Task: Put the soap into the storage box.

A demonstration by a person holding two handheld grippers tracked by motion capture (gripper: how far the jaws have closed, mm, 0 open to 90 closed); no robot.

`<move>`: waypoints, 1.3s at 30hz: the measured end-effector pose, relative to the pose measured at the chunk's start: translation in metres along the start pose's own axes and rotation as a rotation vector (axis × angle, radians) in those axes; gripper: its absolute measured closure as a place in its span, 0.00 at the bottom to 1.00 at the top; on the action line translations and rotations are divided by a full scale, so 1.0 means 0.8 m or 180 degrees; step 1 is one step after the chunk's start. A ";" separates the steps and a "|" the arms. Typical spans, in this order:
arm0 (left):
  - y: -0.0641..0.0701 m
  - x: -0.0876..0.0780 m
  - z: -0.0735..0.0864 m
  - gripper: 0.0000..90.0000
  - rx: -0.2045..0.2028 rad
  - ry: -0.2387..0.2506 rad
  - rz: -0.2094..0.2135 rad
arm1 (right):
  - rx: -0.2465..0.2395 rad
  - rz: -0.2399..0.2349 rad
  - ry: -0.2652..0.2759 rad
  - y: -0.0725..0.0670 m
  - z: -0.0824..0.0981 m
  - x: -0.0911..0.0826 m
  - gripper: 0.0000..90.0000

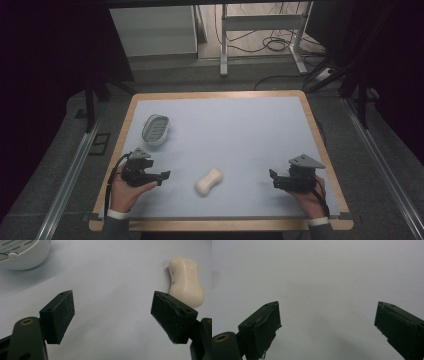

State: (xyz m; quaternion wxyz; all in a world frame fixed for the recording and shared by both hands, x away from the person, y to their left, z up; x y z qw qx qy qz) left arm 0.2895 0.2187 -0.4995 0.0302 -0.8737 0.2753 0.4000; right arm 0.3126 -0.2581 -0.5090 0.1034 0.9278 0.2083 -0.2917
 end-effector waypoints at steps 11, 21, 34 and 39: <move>0.001 -0.002 -0.001 0.22 0.0025 -0.0002 0.0008 | 0.0075 -0.0064 0.0023 0.012 0.002 -0.006 0.08; 0.012 -0.014 -0.011 0.23 0.0106 0.0061 -0.0015 | 0.0071 -0.0117 -0.0038 0.015 0.010 -0.005 0.08; 0.029 -0.023 -0.030 0.23 0.0177 -0.0020 0.0047 | 0.0122 -0.0103 -0.0009 0.025 0.010 -0.013 0.08; 0.041 -0.018 -0.040 0.23 0.0278 -0.0079 0.0102 | 0.0133 -0.0090 -0.0053 0.026 0.012 -0.013 0.09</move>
Point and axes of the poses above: each handheld gripper's, and its own axes: x roughly forward along the jaws, z roughly out of its underside, y roughly to its right, the point moved 1 cm from there along x, roughly forward along the jaws
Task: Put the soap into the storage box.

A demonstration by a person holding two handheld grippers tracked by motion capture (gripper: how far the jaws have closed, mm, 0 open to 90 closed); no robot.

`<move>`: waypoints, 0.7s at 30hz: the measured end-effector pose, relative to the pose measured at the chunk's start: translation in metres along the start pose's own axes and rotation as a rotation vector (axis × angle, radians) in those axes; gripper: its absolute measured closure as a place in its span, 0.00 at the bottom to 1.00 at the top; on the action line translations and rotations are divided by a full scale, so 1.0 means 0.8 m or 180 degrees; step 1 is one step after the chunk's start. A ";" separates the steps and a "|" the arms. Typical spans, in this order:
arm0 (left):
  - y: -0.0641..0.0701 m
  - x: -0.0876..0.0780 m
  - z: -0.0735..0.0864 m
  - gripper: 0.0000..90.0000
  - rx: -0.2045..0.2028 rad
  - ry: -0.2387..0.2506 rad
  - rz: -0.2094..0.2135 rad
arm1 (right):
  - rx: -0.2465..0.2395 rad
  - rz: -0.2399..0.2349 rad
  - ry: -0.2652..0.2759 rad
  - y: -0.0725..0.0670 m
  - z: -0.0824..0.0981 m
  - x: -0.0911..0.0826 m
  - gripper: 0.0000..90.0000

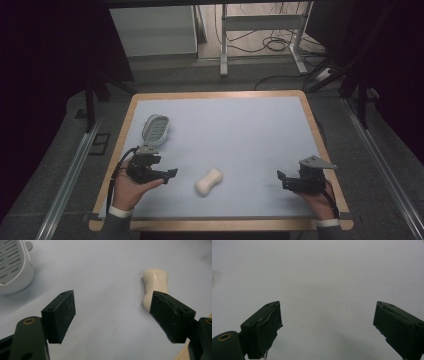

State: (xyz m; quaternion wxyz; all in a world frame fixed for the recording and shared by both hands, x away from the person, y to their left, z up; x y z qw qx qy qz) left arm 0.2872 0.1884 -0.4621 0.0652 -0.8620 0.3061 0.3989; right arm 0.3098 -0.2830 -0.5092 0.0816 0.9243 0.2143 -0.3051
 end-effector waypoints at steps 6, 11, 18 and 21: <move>0.007 0.007 -0.007 0.23 0.0062 -0.0041 0.0033 | 0.0015 0.0035 0.0001 0.003 0.002 -0.002 0.09; 0.012 0.013 -0.014 0.22 0.0121 -0.0096 0.0061 | 0.0003 0.0046 -0.0019 0.004 0.003 -0.002 0.09; 0.019 0.017 -0.024 0.22 0.0185 -0.0153 0.0076 | -0.0022 0.0055 -0.0032 0.003 0.004 -0.001 0.09; 0.024 0.020 -0.026 0.22 0.0205 -0.0173 0.0088 | -0.0010 0.0082 -0.0031 0.004 0.004 0.000 0.09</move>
Point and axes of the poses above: each handheld gripper's, and its own axes: x roughly forward along the jaws, z roughly out of its underside, y roughly to its right, the point moved 1 cm from there along x, roughly forward along the jaws
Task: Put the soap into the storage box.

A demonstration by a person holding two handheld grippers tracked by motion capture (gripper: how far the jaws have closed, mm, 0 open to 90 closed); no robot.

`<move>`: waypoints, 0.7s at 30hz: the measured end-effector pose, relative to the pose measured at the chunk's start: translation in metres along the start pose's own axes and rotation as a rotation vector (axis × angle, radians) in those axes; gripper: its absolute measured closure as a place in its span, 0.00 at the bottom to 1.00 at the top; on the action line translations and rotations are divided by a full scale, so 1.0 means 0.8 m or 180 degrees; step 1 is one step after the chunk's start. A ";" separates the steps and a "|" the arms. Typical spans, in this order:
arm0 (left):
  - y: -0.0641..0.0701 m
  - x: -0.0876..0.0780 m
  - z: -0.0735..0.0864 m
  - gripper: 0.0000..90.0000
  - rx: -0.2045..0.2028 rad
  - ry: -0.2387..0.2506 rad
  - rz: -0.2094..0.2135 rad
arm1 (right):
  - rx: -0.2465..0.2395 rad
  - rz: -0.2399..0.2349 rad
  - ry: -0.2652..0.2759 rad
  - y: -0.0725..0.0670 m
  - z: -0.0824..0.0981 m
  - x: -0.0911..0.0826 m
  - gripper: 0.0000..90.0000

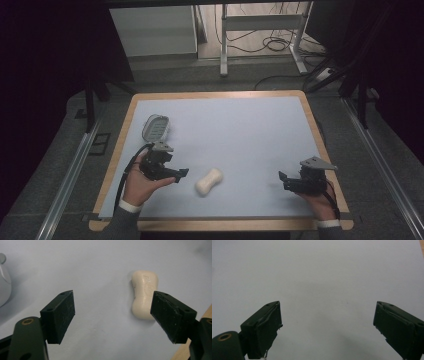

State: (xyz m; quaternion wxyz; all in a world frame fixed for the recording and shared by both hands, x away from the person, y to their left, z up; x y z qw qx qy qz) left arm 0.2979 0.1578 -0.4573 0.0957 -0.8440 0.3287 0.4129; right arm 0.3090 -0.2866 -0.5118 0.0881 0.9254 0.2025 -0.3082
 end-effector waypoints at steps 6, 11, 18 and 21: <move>0.011 0.013 -0.006 0.22 0.0065 -0.0078 0.0062 | 0.0029 0.0006 -0.0002 0.002 0.001 0.000 0.09; 0.018 0.023 -0.012 0.22 0.0097 -0.0113 0.0099 | 0.0027 0.0001 -0.0006 0.002 0.001 0.000 0.09; 0.027 0.029 -0.017 0.22 0.0138 -0.0165 0.0112 | 0.0037 0.0001 -0.0006 0.003 0.001 0.000 0.09; 0.032 0.033 -0.019 0.22 0.0181 -0.0210 0.0119 | 0.0027 0.0007 -0.0009 0.002 0.001 0.000 0.09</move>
Point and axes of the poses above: each handheld gripper's, and its own axes: x roughly forward along the jaws, z roughly out of its underside, y roughly to its right, the point moved 1 cm from there along x, roughly forward along the jaws
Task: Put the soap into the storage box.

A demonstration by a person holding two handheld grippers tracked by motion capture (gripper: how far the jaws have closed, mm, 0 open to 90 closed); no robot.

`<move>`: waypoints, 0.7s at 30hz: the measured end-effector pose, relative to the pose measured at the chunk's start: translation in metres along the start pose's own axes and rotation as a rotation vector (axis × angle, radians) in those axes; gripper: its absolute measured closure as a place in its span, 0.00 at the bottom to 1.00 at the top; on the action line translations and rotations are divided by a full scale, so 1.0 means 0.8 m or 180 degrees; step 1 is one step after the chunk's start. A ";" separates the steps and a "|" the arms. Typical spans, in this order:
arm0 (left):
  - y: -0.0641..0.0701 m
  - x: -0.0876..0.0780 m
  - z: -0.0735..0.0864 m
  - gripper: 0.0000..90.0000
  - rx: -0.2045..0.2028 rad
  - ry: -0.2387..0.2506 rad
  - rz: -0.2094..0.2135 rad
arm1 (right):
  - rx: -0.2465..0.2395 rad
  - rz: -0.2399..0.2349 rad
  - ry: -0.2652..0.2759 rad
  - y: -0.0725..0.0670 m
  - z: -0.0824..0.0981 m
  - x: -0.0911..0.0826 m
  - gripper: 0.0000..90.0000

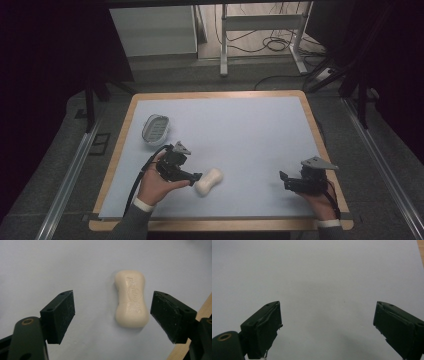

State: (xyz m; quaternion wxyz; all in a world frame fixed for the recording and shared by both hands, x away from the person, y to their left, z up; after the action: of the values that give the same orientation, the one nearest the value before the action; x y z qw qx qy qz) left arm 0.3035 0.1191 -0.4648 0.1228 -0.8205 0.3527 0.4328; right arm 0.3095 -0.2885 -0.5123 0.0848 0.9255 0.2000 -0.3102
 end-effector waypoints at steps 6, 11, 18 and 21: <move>0.010 0.017 -0.004 0.23 0.0027 -0.0103 0.0049 | -0.0008 -0.0004 -0.0018 -0.001 0.001 0.002 0.09; 0.015 0.026 -0.008 0.23 0.0067 -0.0192 0.0094 | -0.0013 -0.0001 -0.0027 0.000 0.002 0.003 0.09; 0.019 0.034 -0.009 0.24 0.0093 -0.0228 0.0111 | -0.0009 0.0012 -0.0028 0.000 0.002 0.003 0.09; 0.021 0.039 -0.009 0.25 0.0097 -0.0251 0.0112 | -0.0008 0.0011 -0.0031 0.000 0.002 0.003 0.09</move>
State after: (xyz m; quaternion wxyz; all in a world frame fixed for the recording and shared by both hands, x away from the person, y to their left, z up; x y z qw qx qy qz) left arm 0.3083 0.0889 -0.4835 0.1415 -0.7946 0.3685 0.4614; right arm 0.3106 -0.2879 -0.5152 0.0875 0.9242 0.1985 -0.3144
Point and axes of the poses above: each handheld gripper's, and its own axes: x roughly forward along the jaws, z roughly out of its underside, y roughly to its right, the point moved 1 cm from there along x, roughly forward along the jaws
